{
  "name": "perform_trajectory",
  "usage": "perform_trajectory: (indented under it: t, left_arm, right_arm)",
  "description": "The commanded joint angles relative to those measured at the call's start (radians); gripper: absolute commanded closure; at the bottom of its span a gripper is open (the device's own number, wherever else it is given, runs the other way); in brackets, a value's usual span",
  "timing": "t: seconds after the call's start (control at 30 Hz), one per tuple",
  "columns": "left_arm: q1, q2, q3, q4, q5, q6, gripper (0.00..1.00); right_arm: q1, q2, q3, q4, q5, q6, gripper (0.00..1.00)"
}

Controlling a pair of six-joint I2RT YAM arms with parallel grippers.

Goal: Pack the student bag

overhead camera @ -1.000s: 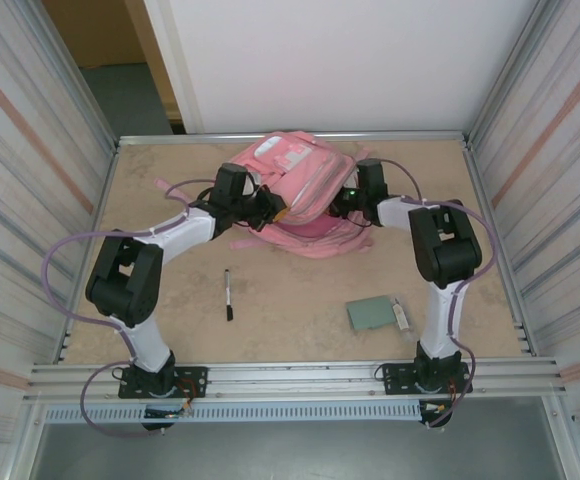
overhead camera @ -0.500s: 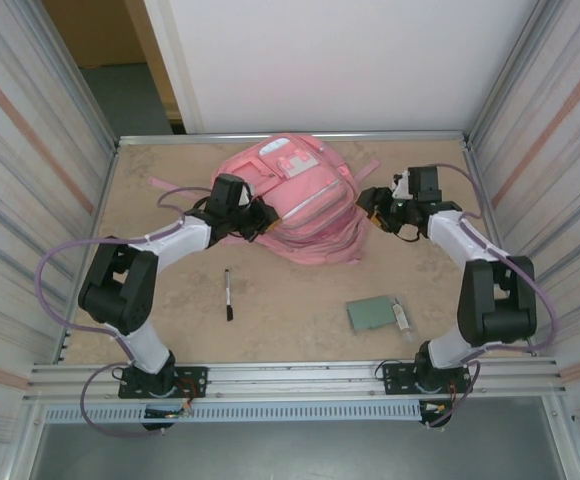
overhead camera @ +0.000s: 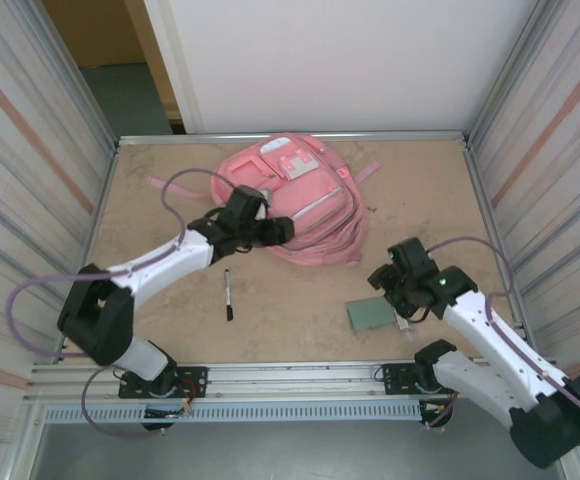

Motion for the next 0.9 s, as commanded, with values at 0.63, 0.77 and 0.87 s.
perform_trajectory:
  t: [0.63, 0.77, 0.87]
  left_arm:
    - [-0.461, 0.096, -0.275, 0.553, 0.150, 1.008, 0.32]
    - [-0.486, 0.221, -0.201, 0.537, 0.111, 1.043, 0.32]
    - [-0.487, 0.302, -0.179, 0.597, 0.117, 1.041, 0.33]
  right_arm:
    - [0.081, -0.034, -0.285, 0.359, -0.005, 0.311, 0.36]
    - [0.042, -0.113, -0.284, 0.375, -0.009, 0.247, 0.48]
    - [0.035, -0.143, -0.284, 0.371, 0.004, 0.227, 0.54]
